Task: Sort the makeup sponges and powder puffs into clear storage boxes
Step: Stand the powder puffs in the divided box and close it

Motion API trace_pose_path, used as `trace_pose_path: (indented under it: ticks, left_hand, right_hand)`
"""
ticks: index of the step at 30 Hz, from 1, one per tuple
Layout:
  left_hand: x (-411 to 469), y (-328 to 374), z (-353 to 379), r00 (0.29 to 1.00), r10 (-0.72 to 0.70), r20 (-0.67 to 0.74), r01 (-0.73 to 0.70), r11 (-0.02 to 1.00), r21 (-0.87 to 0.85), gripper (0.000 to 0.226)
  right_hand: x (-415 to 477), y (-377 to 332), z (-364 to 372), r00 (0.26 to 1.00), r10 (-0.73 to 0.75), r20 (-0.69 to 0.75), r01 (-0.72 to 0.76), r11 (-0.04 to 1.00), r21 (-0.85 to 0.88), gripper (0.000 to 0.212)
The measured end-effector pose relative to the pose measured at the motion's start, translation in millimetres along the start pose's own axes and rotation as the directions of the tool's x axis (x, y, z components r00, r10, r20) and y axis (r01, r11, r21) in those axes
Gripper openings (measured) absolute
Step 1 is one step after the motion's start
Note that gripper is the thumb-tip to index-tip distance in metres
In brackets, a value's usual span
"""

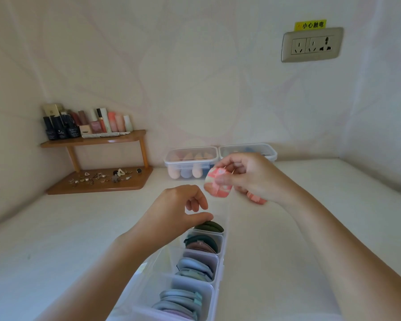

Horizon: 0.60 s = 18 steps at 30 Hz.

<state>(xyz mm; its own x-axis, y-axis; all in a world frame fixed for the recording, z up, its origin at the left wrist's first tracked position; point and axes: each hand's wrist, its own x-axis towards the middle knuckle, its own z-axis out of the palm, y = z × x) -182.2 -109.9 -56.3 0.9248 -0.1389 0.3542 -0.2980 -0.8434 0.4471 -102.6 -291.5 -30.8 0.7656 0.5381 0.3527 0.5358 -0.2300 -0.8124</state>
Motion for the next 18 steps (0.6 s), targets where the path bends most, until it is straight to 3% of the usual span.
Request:
trace_pose_path:
  ticks: [5,18]
  left_hand:
    - [2.2,1.7,-0.1,0.996,-0.067,0.059,0.064,0.997,0.051,0.025]
    - [2.5,-2.7,4.2,0.994,-0.111,0.014,0.112,0.994,-0.012,0.045]
  right_hand:
    - [3.0,5.2,7.5,1.000,0.009,0.020,-0.008,0.999,-0.041,0.015]
    - [-1.3,3.5,7.4,0.998,0.009,0.062,-0.004,0.996,-0.084,0.010]
